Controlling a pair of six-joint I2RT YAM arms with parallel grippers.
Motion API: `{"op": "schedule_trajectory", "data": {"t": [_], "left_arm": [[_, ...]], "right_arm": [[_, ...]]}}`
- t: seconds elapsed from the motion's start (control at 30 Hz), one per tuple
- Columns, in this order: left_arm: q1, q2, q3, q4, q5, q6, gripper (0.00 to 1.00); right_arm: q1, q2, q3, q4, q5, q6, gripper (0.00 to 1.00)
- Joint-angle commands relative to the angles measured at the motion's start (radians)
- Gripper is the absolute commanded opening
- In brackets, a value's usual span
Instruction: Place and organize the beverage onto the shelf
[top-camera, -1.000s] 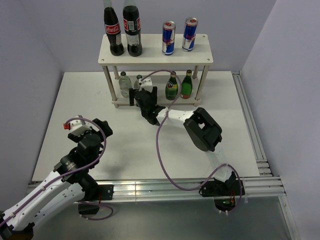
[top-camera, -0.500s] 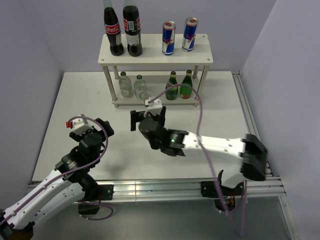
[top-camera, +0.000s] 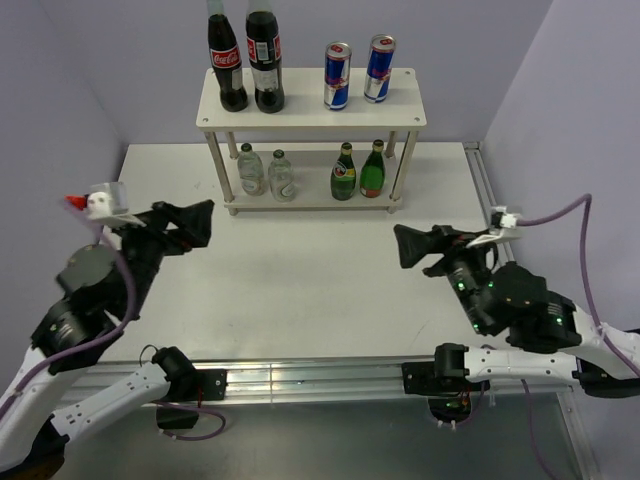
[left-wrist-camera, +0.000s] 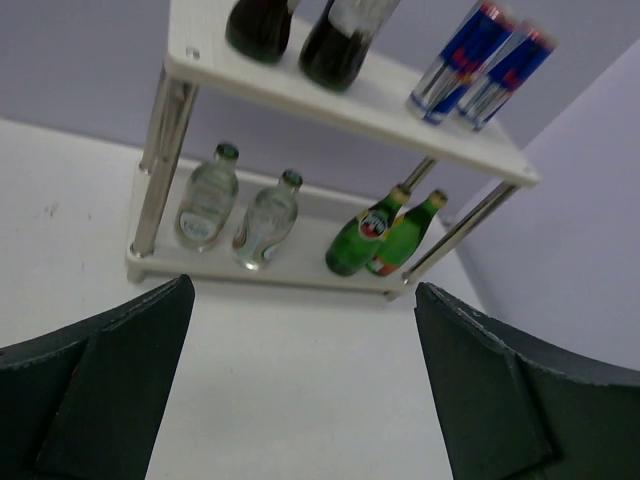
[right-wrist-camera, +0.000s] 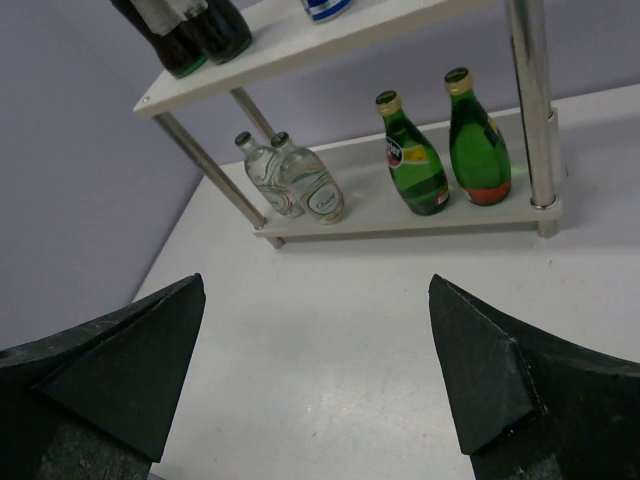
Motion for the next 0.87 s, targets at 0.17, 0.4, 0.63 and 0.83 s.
{"op": "schedule_trajectory", "data": {"t": [0.17,0.4,0.63,0.83], "left_arm": [[-0.002,-0.143,-0.044,0.026,0.022,0.217,0.99],[0.014,-0.254,-0.157,0.121,0.047,0.227,0.99],[0.117,-0.253,-0.198,0.126,0.108,0.227,0.99],[0.206,-0.253,-0.209,0.140,0.163,0.222,0.99]], "right_arm": [[0.006,-0.135,-0.044,-0.183,-0.034,-0.002,1.00],[0.006,-0.177,-0.056,-0.214,-0.079,-0.006,1.00],[0.006,-0.197,-0.050,-0.188,-0.079,-0.049,1.00],[0.006,-0.183,-0.056,-0.173,-0.071,-0.071,1.00]]}}
